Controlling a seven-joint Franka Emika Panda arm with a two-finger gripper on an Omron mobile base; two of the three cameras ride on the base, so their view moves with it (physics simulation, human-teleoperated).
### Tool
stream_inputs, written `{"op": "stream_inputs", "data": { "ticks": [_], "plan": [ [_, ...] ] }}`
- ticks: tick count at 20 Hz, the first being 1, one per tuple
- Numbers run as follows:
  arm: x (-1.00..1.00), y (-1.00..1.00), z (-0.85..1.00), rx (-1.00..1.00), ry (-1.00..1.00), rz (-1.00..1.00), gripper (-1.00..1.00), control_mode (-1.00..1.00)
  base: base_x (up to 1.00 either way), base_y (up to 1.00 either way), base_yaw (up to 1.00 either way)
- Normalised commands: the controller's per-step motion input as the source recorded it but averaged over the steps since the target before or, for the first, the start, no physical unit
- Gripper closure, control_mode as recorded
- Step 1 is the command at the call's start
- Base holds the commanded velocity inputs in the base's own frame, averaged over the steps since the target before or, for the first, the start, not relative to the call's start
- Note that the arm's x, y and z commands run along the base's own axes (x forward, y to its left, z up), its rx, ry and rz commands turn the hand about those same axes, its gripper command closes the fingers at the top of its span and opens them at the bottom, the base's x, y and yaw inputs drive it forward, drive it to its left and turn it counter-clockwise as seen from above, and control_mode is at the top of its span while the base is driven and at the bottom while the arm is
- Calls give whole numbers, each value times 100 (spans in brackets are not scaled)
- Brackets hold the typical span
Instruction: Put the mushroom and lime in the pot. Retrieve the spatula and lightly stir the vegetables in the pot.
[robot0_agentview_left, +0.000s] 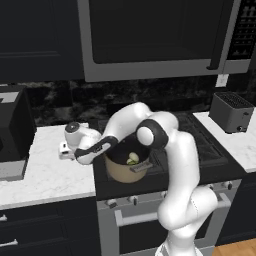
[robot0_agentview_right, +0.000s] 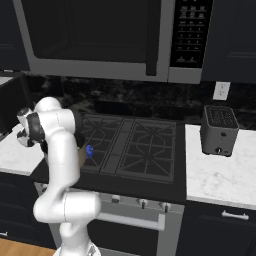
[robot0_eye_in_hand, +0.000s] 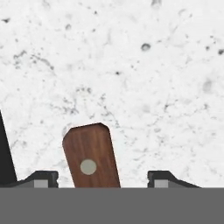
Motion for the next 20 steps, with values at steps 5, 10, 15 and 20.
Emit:
{"op": "stream_inputs", "data": {
  "ticks": [5,10,15,20],
  "plan": [
    [-12,0,-38,-4,6,0,100,-100,0,0,0],
    [-82,-3,24,0,-11,0,100,-100,0,0,0],
    [-82,-9,97,12,-23,0,100,-100,0,0,0],
    [-43,0,100,39,-3,0,100,-100,0,0,0]
  ]
}}
